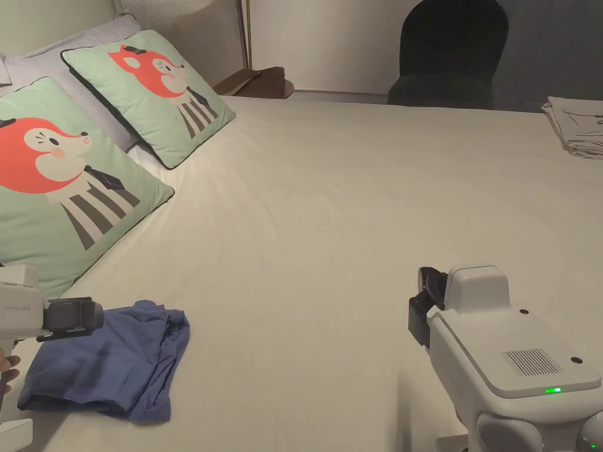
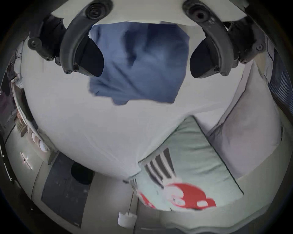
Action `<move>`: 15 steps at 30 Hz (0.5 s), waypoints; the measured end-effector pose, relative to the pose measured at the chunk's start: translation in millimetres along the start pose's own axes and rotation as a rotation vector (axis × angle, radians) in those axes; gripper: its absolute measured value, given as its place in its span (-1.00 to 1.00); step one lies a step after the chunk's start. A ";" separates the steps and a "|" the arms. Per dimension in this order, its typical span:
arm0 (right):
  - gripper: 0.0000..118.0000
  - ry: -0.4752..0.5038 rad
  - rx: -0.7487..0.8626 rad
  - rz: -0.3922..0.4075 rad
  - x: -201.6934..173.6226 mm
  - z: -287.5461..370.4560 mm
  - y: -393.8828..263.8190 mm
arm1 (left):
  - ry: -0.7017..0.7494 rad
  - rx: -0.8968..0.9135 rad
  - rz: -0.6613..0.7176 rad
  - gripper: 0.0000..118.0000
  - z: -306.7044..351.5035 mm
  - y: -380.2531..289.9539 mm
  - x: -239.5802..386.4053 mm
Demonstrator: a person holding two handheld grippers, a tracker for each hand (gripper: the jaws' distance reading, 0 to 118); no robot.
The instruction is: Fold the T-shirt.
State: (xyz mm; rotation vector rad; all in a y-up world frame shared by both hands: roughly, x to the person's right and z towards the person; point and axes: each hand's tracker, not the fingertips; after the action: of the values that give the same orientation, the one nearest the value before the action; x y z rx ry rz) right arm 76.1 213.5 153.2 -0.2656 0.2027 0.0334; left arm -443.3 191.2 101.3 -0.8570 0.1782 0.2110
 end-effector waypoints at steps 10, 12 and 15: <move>-1.00 -0.075 0.111 0.000 49.7 64.1 25.1 | -0.029 0.461 -0.185 0.83 127.3 -14.8 140.3; -1.00 -0.095 0.132 -0.008 62.7 77.1 28.5 | -0.059 0.542 -0.215 0.82 147.0 -24.2 169.8; -1.00 -0.143 0.166 -0.004 80.3 96.7 33.0 | -0.132 0.669 -0.220 0.82 171.3 -40.7 209.7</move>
State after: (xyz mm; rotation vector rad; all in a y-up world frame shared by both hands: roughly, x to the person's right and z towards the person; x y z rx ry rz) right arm 171.5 271.3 219.7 -0.0977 0.0626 0.0316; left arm -218.6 319.6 190.7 -0.1921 0.0223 -0.0060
